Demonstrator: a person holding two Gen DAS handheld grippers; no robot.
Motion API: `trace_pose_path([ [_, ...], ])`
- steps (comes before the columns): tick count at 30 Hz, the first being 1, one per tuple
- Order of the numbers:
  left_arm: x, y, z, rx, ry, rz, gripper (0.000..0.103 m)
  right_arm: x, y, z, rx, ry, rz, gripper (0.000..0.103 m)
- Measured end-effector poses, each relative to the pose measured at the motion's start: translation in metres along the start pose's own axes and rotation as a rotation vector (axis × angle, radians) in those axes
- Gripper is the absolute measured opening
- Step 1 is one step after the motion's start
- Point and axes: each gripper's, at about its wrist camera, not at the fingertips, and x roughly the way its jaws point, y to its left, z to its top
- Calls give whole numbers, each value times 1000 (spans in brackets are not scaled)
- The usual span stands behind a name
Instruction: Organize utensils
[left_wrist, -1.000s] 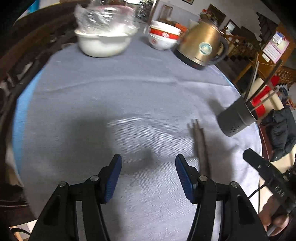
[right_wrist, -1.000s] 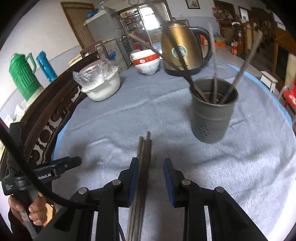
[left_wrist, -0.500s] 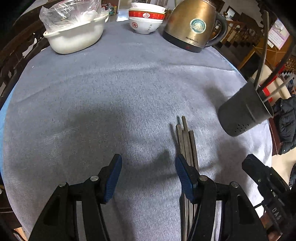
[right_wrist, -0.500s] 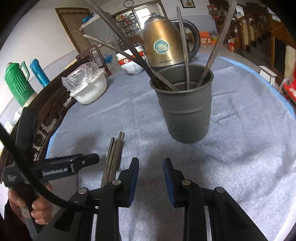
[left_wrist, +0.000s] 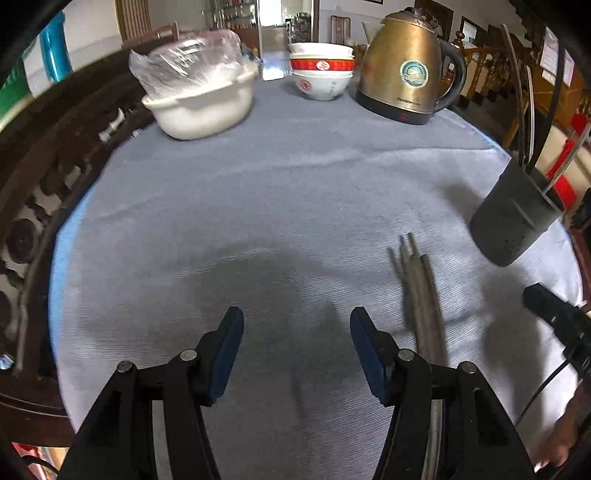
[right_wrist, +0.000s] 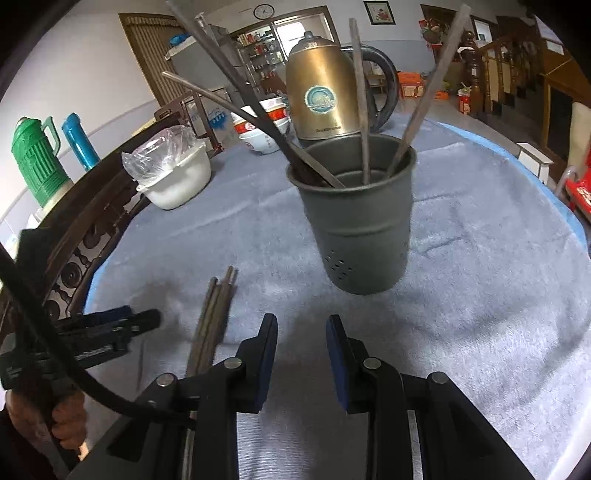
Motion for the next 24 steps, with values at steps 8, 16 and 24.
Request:
trace_pose_path([
  [8,-63,1,-3,-6,-126,66,70,-48,19,7,-75,-114,-11,31],
  [16,-135,-3,3,-28,-264,88,71,-129,44,15,-132,-320,-70,58],
  [24,-197,-16,-9,-26,-366,111,71,-184,59,12,-132,-403,-118,58],
])
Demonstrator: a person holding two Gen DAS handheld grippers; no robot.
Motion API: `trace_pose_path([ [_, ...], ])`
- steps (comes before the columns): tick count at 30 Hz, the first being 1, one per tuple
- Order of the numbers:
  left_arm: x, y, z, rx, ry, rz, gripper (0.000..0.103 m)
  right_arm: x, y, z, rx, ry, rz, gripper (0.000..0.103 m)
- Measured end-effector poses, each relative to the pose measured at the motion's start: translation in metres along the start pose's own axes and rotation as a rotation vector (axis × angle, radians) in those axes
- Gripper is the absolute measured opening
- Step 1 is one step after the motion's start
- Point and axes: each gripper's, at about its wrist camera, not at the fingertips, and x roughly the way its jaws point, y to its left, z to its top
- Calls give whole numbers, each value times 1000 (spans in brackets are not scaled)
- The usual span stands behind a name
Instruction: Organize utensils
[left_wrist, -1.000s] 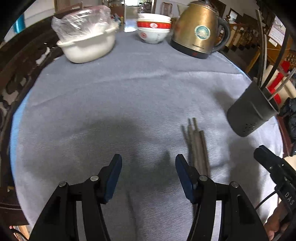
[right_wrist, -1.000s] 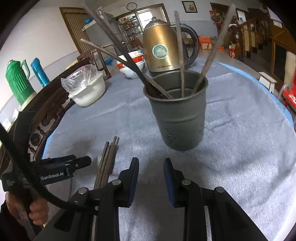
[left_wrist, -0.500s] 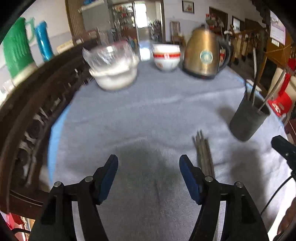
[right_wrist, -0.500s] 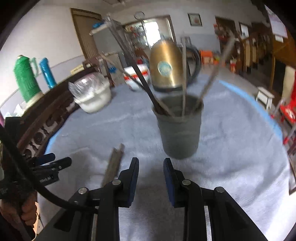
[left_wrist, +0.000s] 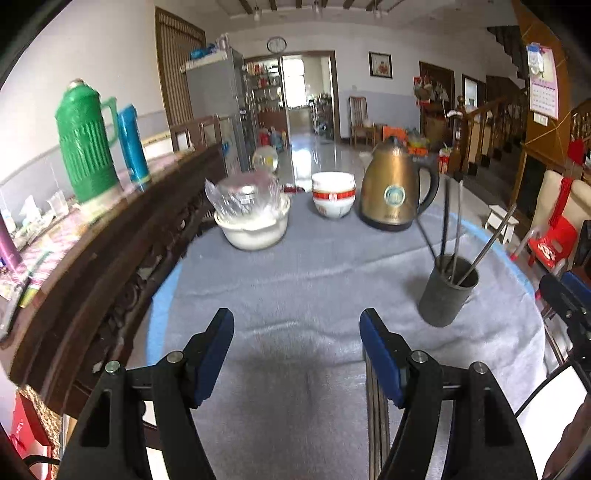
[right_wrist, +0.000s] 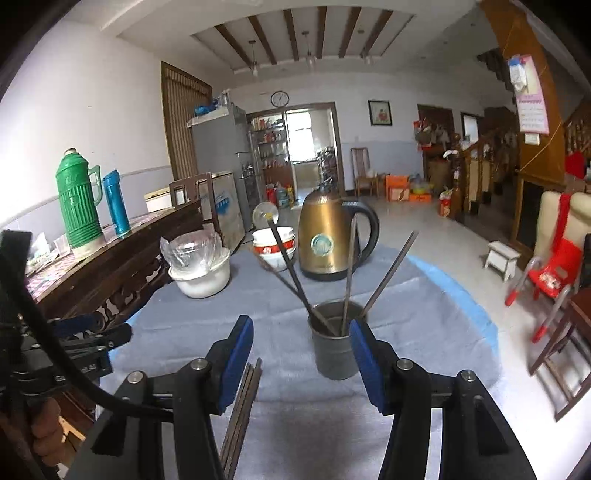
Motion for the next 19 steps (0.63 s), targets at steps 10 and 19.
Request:
trace_pose_path([
  [10,-56,-10,4,27,-102,19,76,-33,-5,1,47,26,19,58],
  [19,-54,-11,8,11,-113,8,81,-51,-4,13,16,-59,-2,60],
])
